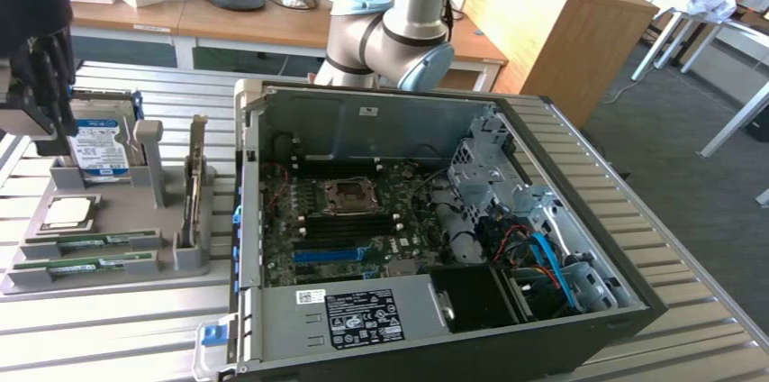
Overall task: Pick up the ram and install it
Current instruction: 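Pick up the ram and move it above insertion slot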
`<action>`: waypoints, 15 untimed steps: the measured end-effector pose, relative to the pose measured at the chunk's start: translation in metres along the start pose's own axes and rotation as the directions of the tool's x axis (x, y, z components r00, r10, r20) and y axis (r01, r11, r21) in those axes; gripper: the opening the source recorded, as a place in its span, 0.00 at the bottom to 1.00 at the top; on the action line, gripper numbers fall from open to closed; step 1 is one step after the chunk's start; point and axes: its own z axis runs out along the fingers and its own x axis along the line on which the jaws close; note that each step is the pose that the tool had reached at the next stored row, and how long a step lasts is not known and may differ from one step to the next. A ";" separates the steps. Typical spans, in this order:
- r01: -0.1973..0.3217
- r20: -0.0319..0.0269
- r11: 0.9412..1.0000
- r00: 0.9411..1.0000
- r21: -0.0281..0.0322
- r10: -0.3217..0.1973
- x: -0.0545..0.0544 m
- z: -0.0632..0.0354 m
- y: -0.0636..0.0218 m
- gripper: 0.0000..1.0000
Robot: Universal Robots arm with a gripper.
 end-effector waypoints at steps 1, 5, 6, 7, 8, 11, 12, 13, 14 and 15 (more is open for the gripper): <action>0.000 0.000 1.000 1.000 0.000 0.000 0.000 0.0016 0.0000 0.36; 0.002 0.000 1.000 1.000 0.000 -0.002 0.000 0.0073 -0.0001 0.36; 0.002 0.000 1.000 1.000 0.000 -0.002 0.000 0.0086 -0.0002 0.36; 0.003 0.000 1.000 1.000 0.000 -0.003 0.000 0.0097 -0.0002 0.36; 0.003 0.000 1.000 1.000 0.000 -0.003 0.000 0.0109 -0.0002 0.36; 0.004 0.000 1.000 1.000 0.000 -0.004 0.000 0.0143 -0.0003 0.36; 0.004 0.000 1.000 1.000 0.000 -0.004 0.000 0.0154 -0.0003 0.36; 0.004 0.000 1.000 1.000 0.000 -0.004 0.000 0.0165 -0.0003 0.36; 0.005 0.000 1.000 1.000 0.000 -0.005 0.000 0.0176 -0.0003 0.36; 0.005 0.000 1.000 1.000 0.000 -0.005 0.000 0.0187 -0.0004 0.36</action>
